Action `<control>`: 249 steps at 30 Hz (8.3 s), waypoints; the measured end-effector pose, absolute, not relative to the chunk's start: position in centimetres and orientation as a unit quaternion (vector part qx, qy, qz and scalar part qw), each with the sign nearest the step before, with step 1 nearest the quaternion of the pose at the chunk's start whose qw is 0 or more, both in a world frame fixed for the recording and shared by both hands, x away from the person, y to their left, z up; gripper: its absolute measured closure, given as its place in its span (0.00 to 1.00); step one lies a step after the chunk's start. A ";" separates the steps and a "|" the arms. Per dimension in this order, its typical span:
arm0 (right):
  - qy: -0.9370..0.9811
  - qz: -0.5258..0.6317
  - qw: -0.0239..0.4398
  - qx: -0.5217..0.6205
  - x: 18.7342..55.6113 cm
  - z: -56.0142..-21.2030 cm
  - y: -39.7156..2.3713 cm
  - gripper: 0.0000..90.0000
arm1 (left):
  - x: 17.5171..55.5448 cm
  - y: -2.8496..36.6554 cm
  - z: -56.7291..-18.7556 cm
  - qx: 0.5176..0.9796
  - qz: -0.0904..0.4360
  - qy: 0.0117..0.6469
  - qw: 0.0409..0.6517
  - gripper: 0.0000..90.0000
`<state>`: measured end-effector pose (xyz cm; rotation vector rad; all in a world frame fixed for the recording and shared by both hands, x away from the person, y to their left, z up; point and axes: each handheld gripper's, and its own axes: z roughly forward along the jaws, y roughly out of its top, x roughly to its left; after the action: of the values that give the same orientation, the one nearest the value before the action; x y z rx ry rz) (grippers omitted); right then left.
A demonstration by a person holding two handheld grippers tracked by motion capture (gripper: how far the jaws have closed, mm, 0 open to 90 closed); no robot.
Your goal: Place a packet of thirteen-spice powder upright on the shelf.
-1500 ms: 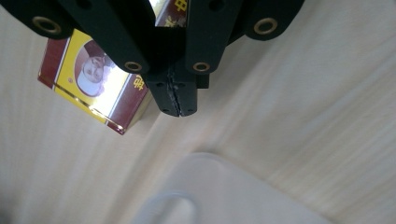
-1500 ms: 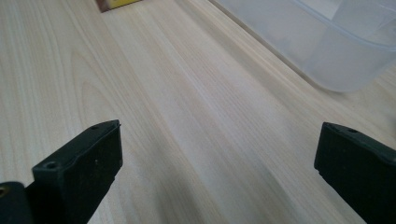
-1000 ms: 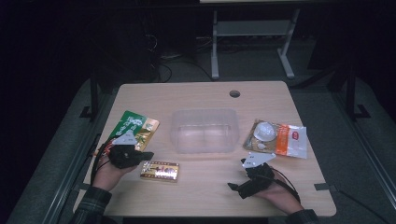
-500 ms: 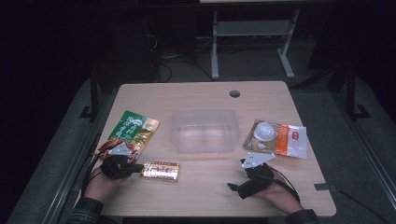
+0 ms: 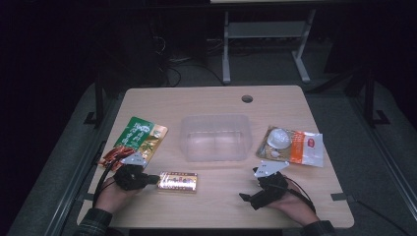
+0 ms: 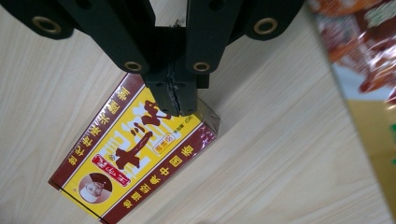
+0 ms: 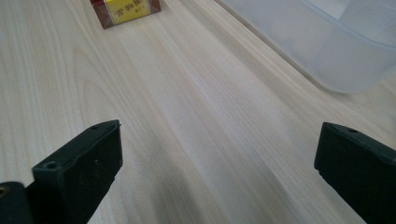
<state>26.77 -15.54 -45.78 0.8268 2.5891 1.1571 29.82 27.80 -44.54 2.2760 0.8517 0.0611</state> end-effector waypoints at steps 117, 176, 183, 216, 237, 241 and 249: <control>0.917 0.390 0.016 0.079 28.3 -43.4 -10.3 0.35 | 27.9 21.2 -42.8 0.889 0.014 0.111 0.444 0.16; 0.902 0.424 0.008 0.076 27.5 -42.8 -9.4 0.16 | 28.0 19.2 -43.5 0.892 -0.040 0.071 0.444 0.35; 0.891 0.437 0.024 0.124 26.8 -42.5 -12.1 0.16 | 28.1 20.0 -43.3 0.893 -0.031 0.078 0.441 0.35; 0.870 0.400 0.111 0.268 24.3 -44.7 -17.1 0.16 | 34.2 18.4 -38.7 0.892 0.010 0.113 0.438 0.35; 0.872 0.406 0.102 0.253 24.2 -44.5 -16.9 0.17 | 41.3 14.0 -36.9 0.907 0.021 0.099 0.409 0.35; 0.871 0.409 0.104 0.251 24.2 -44.4 -17.0 0.17 | 42.5 13.0 -37.1 0.914 0.019 0.100 0.393 0.35; 0.868 0.416 0.103 0.251 24.3 -44.4 -17.3 0.17 | 44.4 11.1 -36.9 0.925 0.014 0.084 0.369 0.35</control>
<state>24.27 -17.26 -44.39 0.7407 2.5606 1.2274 44.36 11.06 -36.90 2.3753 0.2155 0.0356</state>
